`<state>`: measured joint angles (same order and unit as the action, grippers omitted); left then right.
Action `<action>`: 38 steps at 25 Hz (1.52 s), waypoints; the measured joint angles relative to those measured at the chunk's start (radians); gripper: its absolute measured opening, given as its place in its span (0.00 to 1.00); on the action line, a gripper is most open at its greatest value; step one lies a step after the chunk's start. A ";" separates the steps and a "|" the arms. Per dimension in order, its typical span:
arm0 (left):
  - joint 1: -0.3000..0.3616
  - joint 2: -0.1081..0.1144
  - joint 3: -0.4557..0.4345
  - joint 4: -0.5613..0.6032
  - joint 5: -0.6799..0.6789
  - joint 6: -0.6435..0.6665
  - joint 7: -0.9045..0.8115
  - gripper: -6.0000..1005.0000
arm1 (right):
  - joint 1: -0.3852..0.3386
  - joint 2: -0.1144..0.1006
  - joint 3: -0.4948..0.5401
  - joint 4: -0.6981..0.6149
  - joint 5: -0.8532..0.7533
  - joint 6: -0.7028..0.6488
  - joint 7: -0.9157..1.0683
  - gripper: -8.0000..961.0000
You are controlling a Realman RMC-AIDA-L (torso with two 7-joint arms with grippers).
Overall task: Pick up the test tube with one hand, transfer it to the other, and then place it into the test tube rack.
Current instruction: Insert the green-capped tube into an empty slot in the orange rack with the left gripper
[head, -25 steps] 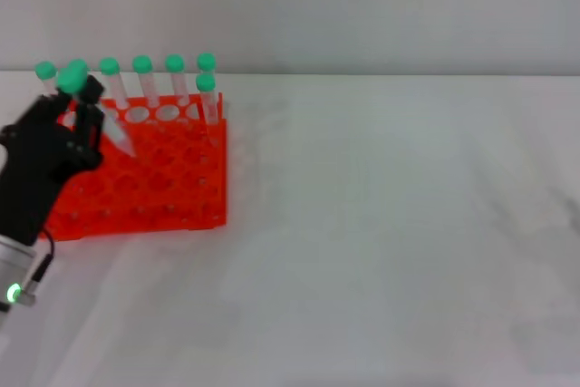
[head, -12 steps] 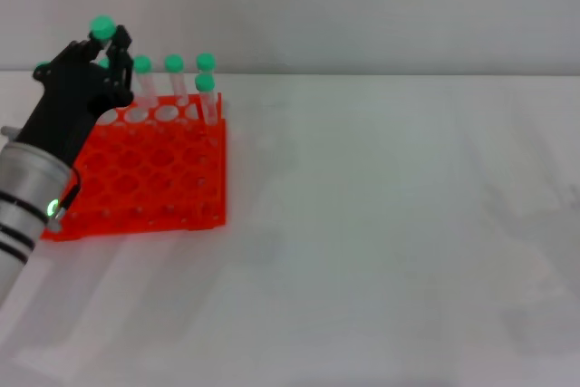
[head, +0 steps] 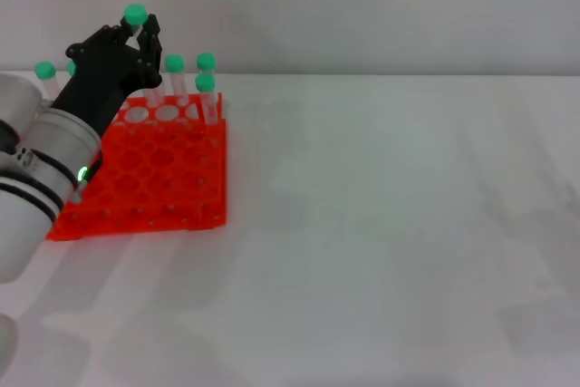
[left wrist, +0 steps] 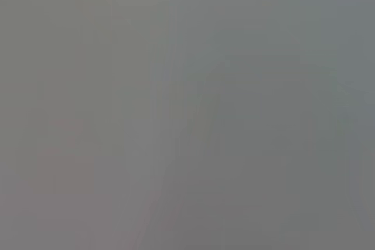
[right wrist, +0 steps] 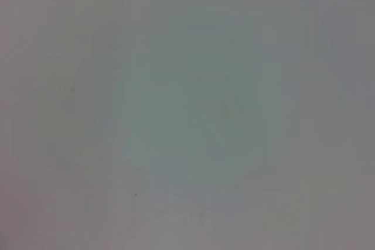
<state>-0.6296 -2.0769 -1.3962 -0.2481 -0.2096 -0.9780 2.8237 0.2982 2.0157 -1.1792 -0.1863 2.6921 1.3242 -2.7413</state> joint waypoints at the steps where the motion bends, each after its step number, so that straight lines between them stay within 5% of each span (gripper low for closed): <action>1: -0.005 0.000 -0.003 0.001 0.001 0.012 0.000 0.22 | 0.000 0.000 0.000 0.000 0.000 0.000 0.000 0.91; 38: -0.100 0.014 -0.004 0.049 0.143 0.196 0.002 0.23 | 0.015 0.003 -0.002 0.004 0.000 -0.002 0.000 0.91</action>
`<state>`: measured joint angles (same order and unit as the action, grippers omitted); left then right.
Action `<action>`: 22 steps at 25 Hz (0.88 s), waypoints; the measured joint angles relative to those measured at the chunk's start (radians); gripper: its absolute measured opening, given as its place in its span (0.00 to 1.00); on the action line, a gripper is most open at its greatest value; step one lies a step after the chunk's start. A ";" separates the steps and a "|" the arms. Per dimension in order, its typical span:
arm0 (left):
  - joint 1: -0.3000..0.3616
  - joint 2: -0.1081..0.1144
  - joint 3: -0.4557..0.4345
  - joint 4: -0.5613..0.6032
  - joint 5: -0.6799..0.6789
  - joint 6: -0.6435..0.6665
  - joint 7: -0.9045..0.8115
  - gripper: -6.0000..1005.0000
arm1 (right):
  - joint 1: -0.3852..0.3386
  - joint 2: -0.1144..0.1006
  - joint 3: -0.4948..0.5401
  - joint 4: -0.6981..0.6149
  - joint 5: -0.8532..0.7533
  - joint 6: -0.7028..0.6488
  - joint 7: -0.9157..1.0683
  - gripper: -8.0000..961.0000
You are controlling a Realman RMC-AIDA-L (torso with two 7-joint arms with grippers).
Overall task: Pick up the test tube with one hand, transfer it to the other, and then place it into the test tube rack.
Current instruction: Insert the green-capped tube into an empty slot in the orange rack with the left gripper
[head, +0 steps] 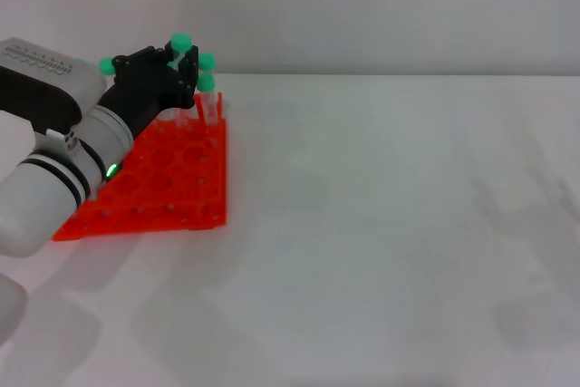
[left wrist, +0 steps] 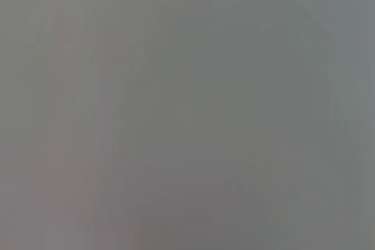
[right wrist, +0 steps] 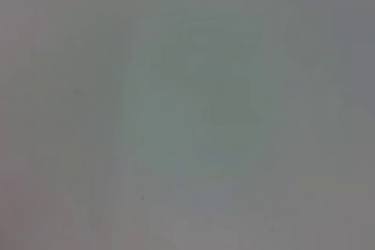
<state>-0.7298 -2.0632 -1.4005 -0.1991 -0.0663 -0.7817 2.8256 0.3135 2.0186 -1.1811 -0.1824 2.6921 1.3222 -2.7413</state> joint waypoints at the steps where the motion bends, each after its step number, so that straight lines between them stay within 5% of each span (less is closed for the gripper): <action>1: 0.000 0.000 0.000 0.000 0.003 0.000 0.000 0.23 | 0.001 0.000 0.000 0.000 0.000 0.000 0.000 0.91; 22: 0.025 -0.008 0.000 0.016 0.030 0.032 0.000 0.24 | 0.010 0.003 -0.011 0.000 0.000 0.002 0.000 0.91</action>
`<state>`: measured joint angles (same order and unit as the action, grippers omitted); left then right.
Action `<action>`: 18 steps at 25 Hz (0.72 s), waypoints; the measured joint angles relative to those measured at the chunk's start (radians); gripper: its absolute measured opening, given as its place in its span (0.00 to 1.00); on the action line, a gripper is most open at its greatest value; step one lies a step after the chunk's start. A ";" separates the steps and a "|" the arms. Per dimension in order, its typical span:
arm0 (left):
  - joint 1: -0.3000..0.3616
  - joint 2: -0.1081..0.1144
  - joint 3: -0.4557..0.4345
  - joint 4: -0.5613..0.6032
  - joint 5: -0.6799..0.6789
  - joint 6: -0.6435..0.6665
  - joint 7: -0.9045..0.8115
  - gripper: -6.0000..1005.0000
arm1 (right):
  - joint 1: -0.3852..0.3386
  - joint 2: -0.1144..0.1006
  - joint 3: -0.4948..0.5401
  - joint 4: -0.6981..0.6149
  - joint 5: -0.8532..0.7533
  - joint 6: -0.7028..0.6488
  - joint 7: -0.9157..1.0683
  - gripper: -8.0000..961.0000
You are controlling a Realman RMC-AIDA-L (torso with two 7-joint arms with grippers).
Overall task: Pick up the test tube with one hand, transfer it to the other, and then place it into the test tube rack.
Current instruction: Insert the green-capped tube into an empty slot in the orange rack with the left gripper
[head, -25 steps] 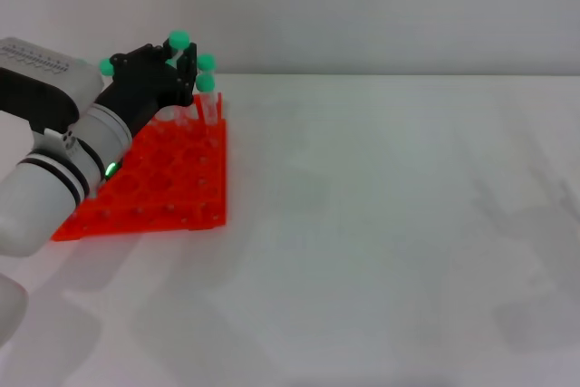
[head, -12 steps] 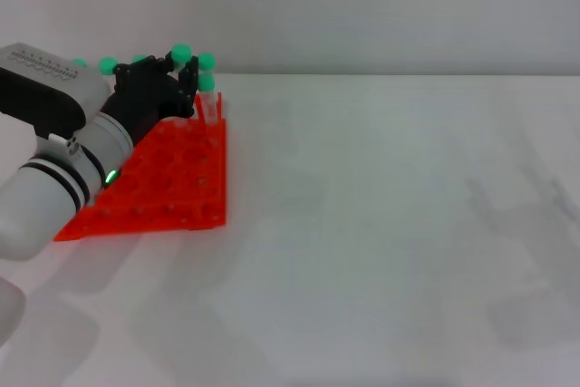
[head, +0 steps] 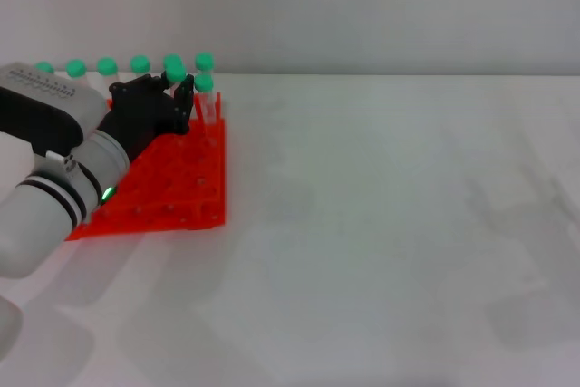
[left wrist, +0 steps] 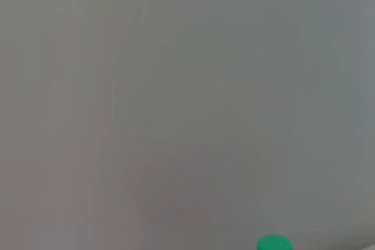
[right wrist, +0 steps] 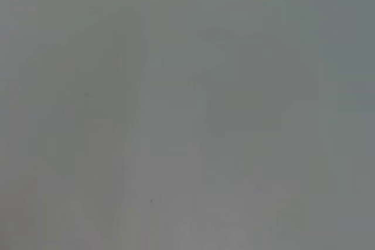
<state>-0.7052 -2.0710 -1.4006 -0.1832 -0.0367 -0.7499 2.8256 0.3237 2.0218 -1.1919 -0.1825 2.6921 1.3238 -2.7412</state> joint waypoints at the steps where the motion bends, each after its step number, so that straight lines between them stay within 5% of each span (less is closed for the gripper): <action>1: 0.003 0.000 0.000 0.000 0.000 0.000 0.000 0.24 | 0.000 0.000 0.000 0.000 0.000 0.000 0.000 0.91; 18: 0.042 -0.008 0.000 -0.010 -0.008 -0.011 0.000 0.25 | 0.000 0.000 0.000 0.008 0.001 -0.001 0.000 0.91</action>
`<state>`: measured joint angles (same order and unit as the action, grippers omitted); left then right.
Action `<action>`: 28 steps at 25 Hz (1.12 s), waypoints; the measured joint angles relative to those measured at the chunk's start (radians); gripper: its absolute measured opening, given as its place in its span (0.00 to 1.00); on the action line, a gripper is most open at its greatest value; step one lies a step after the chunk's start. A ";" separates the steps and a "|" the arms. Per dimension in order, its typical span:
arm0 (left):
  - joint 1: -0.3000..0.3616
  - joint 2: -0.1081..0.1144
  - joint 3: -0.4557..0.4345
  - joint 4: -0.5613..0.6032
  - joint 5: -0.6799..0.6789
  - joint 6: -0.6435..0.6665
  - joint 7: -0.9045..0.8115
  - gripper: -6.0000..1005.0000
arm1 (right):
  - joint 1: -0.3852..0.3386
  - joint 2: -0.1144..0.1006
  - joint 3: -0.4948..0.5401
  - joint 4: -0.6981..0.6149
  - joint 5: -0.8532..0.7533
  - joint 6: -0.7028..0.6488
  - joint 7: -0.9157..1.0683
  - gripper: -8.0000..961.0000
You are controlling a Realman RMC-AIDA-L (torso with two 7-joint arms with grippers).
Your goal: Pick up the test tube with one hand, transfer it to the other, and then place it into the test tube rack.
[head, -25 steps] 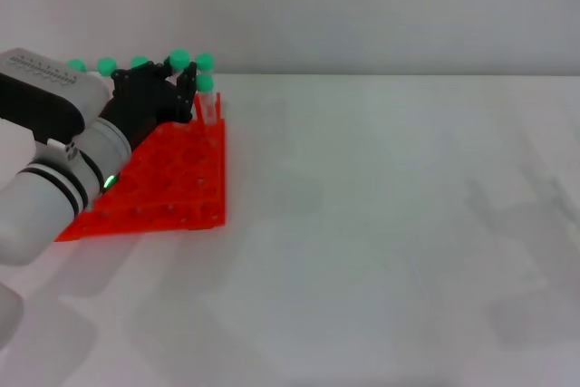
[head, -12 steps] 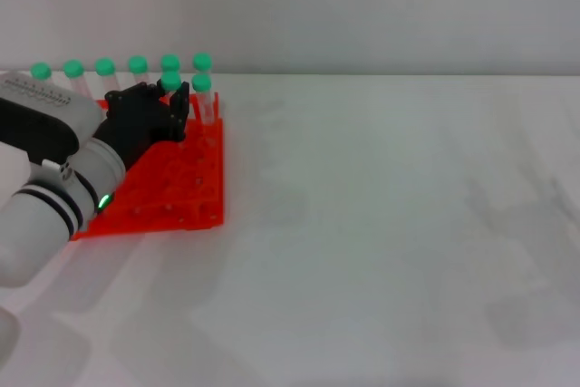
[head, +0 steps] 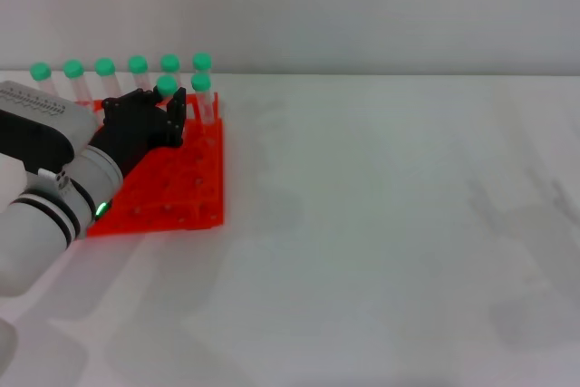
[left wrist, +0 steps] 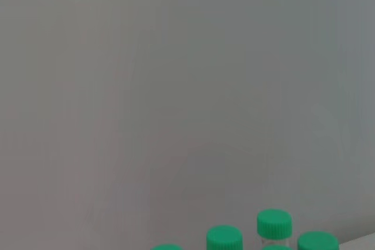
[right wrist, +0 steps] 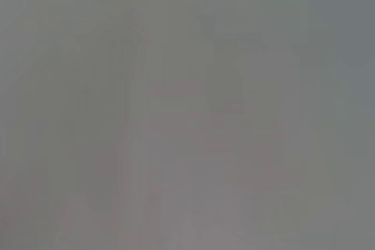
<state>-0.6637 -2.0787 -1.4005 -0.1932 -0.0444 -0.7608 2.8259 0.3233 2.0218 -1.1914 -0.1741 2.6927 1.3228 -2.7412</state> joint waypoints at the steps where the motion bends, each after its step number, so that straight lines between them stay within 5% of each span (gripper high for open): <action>1: 0.002 -0.001 0.000 -0.001 0.000 0.000 0.000 0.25 | 0.000 0.000 0.000 0.000 0.000 0.000 0.000 0.91; 7: 0.023 -0.001 0.000 -0.005 0.004 -0.015 0.000 0.25 | -0.001 0.000 0.004 0.006 0.001 0.003 0.000 0.91; 9: 0.040 -0.001 0.000 -0.007 0.005 -0.043 0.000 0.45 | -0.001 0.000 0.004 0.006 0.002 0.004 0.000 0.91; 15: 0.133 -0.003 0.000 -0.008 -0.010 -0.186 -0.001 0.54 | -0.001 0.000 0.008 0.006 0.006 0.005 0.000 0.91; 22: 0.349 -0.012 0.000 -0.003 -0.254 -0.415 -0.035 0.68 | 0.000 0.000 0.024 0.001 0.007 0.003 -0.003 0.91; 28: 0.410 -0.011 0.002 0.052 -0.440 -0.447 -0.137 0.82 | 0.000 -0.001 0.069 0.005 0.008 0.000 -0.009 0.91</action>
<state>-0.2541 -2.0895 -1.3983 -0.1414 -0.4846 -1.2079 2.6886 0.3237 2.0208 -1.1225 -0.1687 2.7009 1.3231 -2.7505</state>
